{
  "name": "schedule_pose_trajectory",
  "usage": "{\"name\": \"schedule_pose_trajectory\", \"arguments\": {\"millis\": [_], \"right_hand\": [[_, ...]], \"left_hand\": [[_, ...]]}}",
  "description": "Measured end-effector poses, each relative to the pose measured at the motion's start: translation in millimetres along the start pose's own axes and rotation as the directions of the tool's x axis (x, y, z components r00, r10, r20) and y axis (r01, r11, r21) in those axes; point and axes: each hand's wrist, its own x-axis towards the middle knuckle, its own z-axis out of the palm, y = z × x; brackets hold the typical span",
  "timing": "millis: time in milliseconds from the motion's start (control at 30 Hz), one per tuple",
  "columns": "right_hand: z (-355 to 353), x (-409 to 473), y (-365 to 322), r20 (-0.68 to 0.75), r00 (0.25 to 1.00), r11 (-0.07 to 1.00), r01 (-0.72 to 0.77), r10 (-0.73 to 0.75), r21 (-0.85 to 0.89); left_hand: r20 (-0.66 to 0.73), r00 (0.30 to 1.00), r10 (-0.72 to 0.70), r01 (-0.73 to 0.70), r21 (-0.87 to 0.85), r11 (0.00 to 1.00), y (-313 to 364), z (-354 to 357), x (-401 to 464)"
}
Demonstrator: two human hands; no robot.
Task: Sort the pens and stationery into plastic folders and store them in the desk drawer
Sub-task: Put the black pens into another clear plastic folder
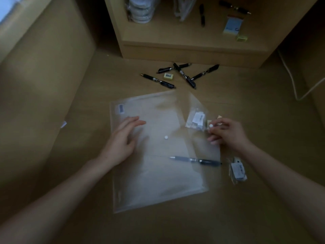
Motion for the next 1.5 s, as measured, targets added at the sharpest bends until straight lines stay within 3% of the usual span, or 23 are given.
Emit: {"name": "schedule_pose_trajectory", "arguments": {"millis": [67,133,200,267,467,567,633,700,933,1100,1200,1333,1433,1500], "right_hand": [[0.6,-5.7,1.7,0.043,0.999,0.999,-0.022,0.020,0.047],[0.9,-11.9,4.7,0.079,0.996,0.991,-0.059,0.050,0.123],[0.9,-19.4,7.7,0.116,0.990,0.975,-0.099,0.077,0.197],[-2.9,-26.5,10.7,0.139,0.986,0.957,-0.124,0.090,0.261],[-13.8,-37.3,17.8,0.141,0.985,0.920,-0.142,0.096,0.365],[-8.7,-39.0,21.1,0.151,0.986,0.922,-0.124,0.072,0.367],[-6.1,-38.9,21.7,0.146,0.988,0.933,-0.106,0.058,0.345],[-5.9,-37.8,21.7,0.133,0.990,0.943,-0.093,0.053,0.320],[-1.9,-35.5,19.3,0.085,0.996,0.949,-0.041,0.015,0.313],[8.3,-38.4,10.3,0.042,0.999,0.936,-0.014,-0.001,0.353],[18.9,-41.7,3.5,0.129,0.992,0.956,-0.048,0.011,0.290],[31.8,-48.8,-1.9,0.263,0.965,0.974,-0.080,0.021,0.214],[29.9,-48.0,3.5,0.209,0.978,0.992,-0.008,-0.018,0.124],[23.5,-44.6,11.2,0.132,0.991,0.998,-0.006,-0.002,0.065]], "left_hand": [[0.089,0.985,0.150,-0.151,0.001,0.989,23.8,11.9,12.3],[0.270,0.918,0.291,-0.325,0.090,0.941,44.9,28.5,22.8],[0.454,0.844,0.286,-0.411,0.203,0.889,60.9,40.2,29.1],[0.549,0.798,0.251,-0.458,0.280,0.844,67.4,45.2,34.3],[0.611,0.730,0.306,-0.574,0.304,0.761,64.5,38.9,42.8],[0.530,0.693,0.489,-0.687,0.280,0.670,69.6,38.8,45.9],[0.525,0.670,0.525,-0.712,0.250,0.657,69.4,34.2,46.6],[0.534,0.675,0.509,-0.692,0.221,0.687,67.7,28.0,44.0],[0.356,0.701,0.618,-0.713,0.333,0.617,63.9,-0.8,37.8],[0.379,0.831,0.408,-0.541,0.378,0.751,75.4,-34.7,34.6],[0.431,0.858,0.279,-0.464,0.419,0.781,79.6,-48.6,34.1],[0.444,0.833,0.330,-0.518,0.418,0.746,85.6,-50.1,28.7],[0.462,0.825,0.327,-0.516,0.376,0.770,86.7,-55.5,24.7],[0.421,0.815,0.397,-0.552,0.357,0.754,89.2,-63.4,24.6]]}}
